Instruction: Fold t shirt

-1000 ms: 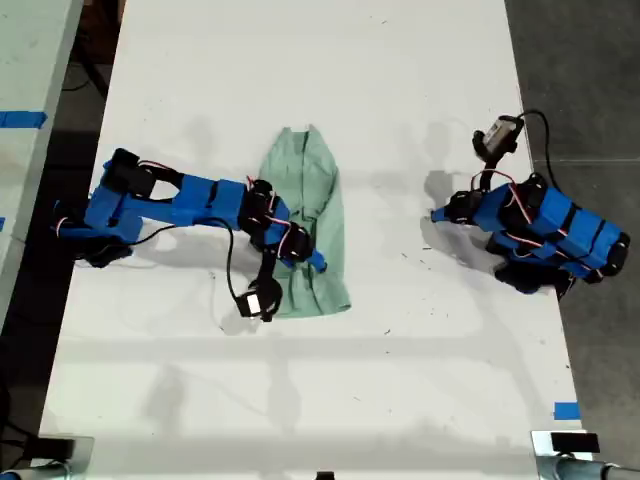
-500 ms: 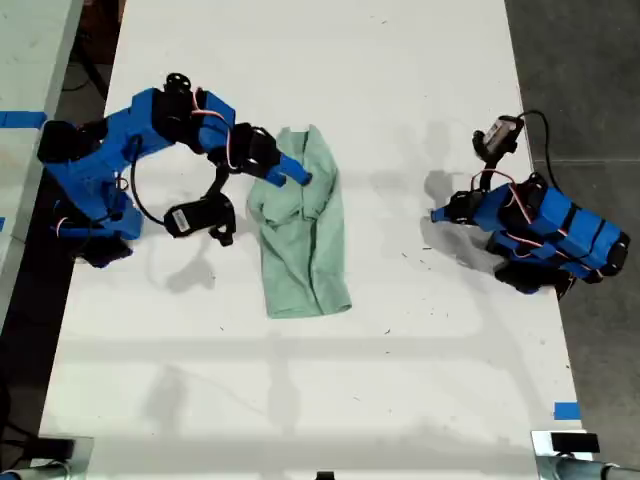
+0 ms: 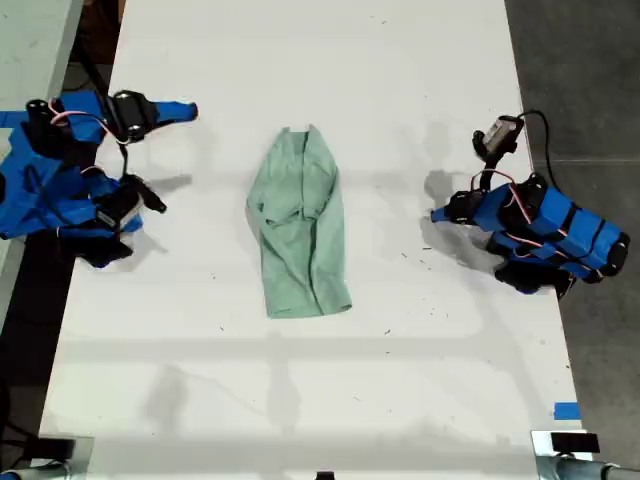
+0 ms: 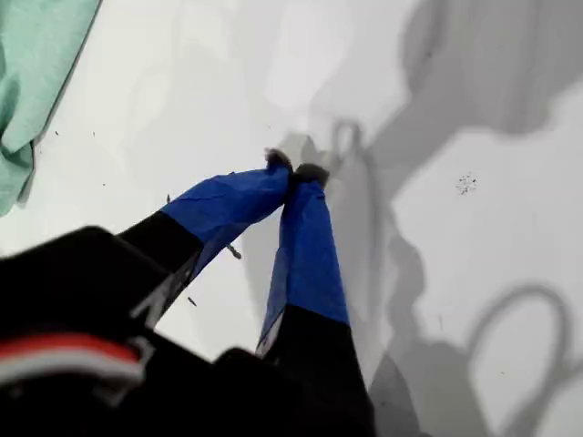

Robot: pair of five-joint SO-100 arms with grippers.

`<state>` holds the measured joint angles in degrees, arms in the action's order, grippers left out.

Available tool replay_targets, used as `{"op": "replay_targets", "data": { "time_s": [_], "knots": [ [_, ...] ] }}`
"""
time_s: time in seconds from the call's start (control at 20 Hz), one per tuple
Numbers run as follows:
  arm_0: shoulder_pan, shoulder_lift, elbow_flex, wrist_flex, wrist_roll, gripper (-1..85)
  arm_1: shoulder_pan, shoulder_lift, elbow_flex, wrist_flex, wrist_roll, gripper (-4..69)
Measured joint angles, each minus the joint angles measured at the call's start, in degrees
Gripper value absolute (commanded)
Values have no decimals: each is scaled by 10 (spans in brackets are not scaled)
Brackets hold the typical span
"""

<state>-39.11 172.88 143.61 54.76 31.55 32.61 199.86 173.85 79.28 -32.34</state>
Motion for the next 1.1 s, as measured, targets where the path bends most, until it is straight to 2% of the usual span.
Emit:
{"op": "replay_targets", "data": {
  "time_s": [0.05, 0.1, 0.2, 0.3, 1.1],
  "knots": [
    [-16, 46, 97, -44, 9, -2, 0, 0, 0, 0, 0, 16],
    [-29, 113, 191, -55, 14, -2, 0, 0, 0, 0, 0, 16],
    [-59, 273, 310, -20, 21, -2, 0, 0, 0, 0, 0, 16],
    [-81, 311, 381, -15, 23, -2, 4, 0, 0, 0, 0, 16],
    [-99, 328, 407, 2, 9, -2, 2, 0, 0, 0, 0, 16]
  ]
}}
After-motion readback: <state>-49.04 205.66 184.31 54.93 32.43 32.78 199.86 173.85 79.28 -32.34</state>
